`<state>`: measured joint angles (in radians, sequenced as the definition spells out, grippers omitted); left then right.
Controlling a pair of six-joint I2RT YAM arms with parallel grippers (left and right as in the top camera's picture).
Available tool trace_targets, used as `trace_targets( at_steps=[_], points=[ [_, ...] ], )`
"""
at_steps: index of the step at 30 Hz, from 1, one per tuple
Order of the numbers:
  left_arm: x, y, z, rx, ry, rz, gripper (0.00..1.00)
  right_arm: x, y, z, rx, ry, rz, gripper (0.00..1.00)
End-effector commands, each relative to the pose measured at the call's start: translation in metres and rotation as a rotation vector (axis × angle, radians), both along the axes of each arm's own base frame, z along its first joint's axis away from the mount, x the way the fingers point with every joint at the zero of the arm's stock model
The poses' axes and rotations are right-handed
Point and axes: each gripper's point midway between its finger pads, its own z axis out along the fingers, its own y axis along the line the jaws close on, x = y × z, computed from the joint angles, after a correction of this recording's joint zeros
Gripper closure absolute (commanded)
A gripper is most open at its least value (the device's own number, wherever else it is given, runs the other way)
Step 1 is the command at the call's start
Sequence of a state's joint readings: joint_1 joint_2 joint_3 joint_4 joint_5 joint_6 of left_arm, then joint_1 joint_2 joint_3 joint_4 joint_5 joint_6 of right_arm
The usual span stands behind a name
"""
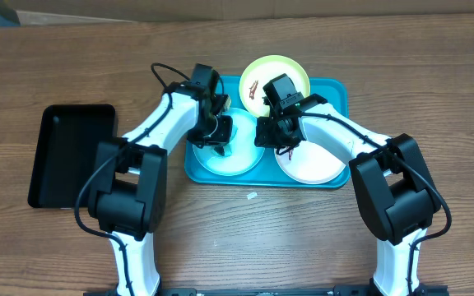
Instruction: Clean dirty plates on tray and stack at the side
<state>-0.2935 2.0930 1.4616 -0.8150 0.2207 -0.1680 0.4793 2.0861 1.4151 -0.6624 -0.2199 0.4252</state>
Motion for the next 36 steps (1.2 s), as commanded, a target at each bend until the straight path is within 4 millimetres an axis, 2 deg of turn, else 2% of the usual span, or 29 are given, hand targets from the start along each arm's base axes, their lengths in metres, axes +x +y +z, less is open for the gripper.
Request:
trace_targets(
  at_steps=[1, 6, 9, 12, 16, 22, 27, 30, 34, 36],
  points=[
    [0.000, 0.055, -0.026, 0.323, -0.007, 0.172, 0.96, -0.004, -0.002, -0.006, -0.028, 0.008, 0.004, 0.96],
    [0.009, 0.087, -0.019, 0.506, -0.075, 0.200, 0.96, -0.004, -0.002, -0.006, -0.027, 0.007, 0.004, 0.96],
    [0.009, 0.110, -0.010, 0.637, -0.110, 0.282, 0.96, -0.004, -0.002, -0.006, -0.027, 0.008, 0.003, 0.96],
    [0.008, 0.110, -0.009, 0.635, -0.105, 0.300, 0.96, -0.004, -0.002, -0.006, -0.027, 0.006, 0.004, 0.96],
    [0.010, 0.102, -0.006, 0.588, -0.098, 0.301, 0.96, -0.003, -0.002, -0.006, -0.026, 0.006, 0.003, 0.96],
    [0.018, 0.092, 0.009, 0.536, -0.100, 0.304, 0.96, -0.003, -0.002, -0.006, -0.026, 0.005, 0.003, 0.96],
    [0.025, 0.075, 0.018, 0.448, -0.088, 0.290, 0.96, -0.003, -0.001, -0.006, -0.024, 0.002, 0.003, 0.96],
    [0.023, 0.052, 0.015, 0.328, -0.057, 0.203, 0.96, -0.002, -0.001, -0.006, -0.024, 0.001, 0.003, 0.96],
    [0.012, 0.000, 0.016, 0.046, -0.003, -0.021, 0.96, -0.002, -0.001, -0.006, -0.024, 0.001, 0.003, 0.96],
    [0.010, -0.006, 0.018, 0.006, 0.003, -0.037, 0.96, -0.002, -0.001, -0.006, -0.024, 0.001, 0.003, 0.96]
  ],
)
